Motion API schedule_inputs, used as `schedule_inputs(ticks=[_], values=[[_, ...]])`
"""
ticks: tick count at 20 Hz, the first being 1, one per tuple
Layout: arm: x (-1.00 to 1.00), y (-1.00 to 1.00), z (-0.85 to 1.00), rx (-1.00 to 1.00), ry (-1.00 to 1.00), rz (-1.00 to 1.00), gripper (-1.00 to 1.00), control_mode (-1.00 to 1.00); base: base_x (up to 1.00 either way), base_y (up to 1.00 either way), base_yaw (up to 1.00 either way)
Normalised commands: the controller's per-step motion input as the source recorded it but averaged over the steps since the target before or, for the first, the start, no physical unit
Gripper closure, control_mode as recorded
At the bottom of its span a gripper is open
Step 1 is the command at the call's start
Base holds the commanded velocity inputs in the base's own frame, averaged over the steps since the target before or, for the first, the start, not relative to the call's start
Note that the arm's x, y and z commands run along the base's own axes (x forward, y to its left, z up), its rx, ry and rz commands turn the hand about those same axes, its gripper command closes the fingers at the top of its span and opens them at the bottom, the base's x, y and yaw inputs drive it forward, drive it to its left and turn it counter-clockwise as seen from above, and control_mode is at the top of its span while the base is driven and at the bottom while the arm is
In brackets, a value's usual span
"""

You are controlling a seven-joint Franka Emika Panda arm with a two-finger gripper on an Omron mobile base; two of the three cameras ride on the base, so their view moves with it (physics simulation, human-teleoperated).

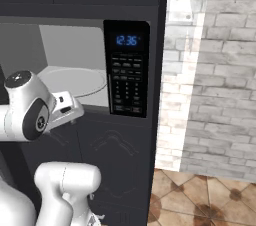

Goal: Place the sponge inside the microwave to prepare for sanitizing.

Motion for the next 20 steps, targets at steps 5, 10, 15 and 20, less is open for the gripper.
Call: schedule_inputs(ticks=[5,10,15,20], values=[[0.18,-0.18,0.00,0.05,0.00,0.02,-1.00,-1.00,0.00,0.00,0.00],[0.25,0.00,0.00,0.10,0.03,-0.10,-1.00,-1.00,0.00,0.00,0.00],[0.23,0.01,-0.02,0.13,0.00,-0.20,-1.00,-1.00,0.00,0.00,0.00],[0.23,0.00,-0.04,0.13,0.00,-0.16,-1.00,-1.00,0.00,0.00,0.00]])
